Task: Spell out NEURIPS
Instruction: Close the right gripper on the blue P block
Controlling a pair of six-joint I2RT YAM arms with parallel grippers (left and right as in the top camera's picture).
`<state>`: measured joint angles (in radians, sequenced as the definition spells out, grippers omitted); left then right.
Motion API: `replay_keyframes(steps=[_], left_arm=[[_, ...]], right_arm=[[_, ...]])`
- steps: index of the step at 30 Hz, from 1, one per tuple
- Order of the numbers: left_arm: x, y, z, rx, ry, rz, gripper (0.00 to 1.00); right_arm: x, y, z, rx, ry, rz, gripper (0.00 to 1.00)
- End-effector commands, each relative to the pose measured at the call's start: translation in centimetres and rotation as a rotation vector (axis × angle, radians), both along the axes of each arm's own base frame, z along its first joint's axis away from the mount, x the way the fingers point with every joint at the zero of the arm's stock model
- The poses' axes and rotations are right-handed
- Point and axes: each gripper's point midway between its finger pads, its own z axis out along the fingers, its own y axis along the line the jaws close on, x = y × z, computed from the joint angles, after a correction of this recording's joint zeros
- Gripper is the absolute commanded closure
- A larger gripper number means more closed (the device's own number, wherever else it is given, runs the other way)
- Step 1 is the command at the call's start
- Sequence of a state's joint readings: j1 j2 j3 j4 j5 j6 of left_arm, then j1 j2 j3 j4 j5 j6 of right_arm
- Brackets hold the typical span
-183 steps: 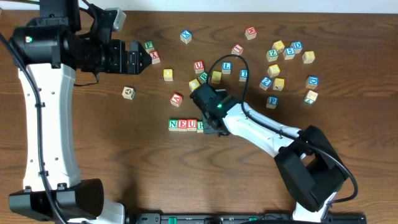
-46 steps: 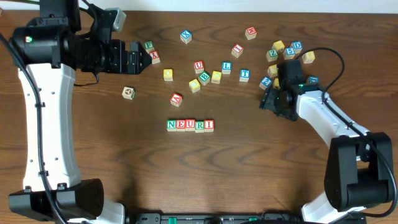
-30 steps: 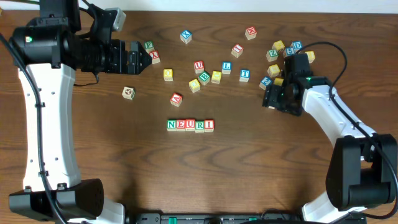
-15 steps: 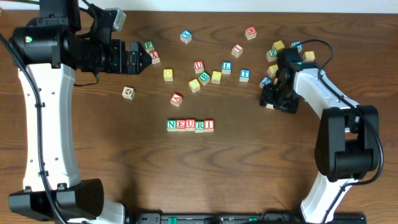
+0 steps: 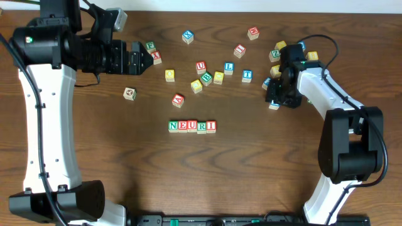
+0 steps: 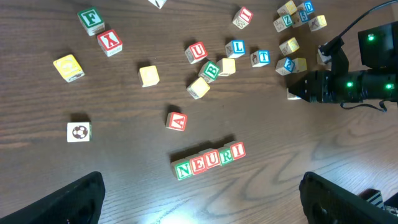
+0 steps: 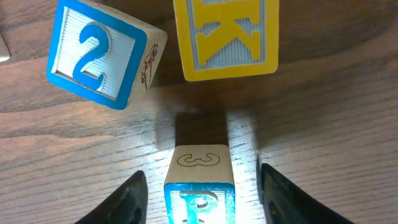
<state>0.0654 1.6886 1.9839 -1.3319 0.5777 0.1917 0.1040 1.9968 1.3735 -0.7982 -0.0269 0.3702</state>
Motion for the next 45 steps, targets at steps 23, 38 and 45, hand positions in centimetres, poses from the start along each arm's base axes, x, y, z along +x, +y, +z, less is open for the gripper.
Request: replay_keyframes(steps=[23, 38, 45], left_arm=[[-0.1, 0.0, 0.8, -0.001, -0.029, -0.012, 0.02], [-0.1, 0.0, 0.8, -0.001, -0.029, -0.012, 0.02], [-0.1, 0.0, 0.8, -0.001, -0.029, -0.012, 0.02]], right_arm=[[0.1, 0.6, 0.2, -0.024, -0.003, -0.003, 0.55], [-1.0, 0.4, -0.5, -0.034, 0.029, -0.017, 0.62], [-1.0, 0.4, -0.5, -0.034, 0.030, -0.020, 0.67]])
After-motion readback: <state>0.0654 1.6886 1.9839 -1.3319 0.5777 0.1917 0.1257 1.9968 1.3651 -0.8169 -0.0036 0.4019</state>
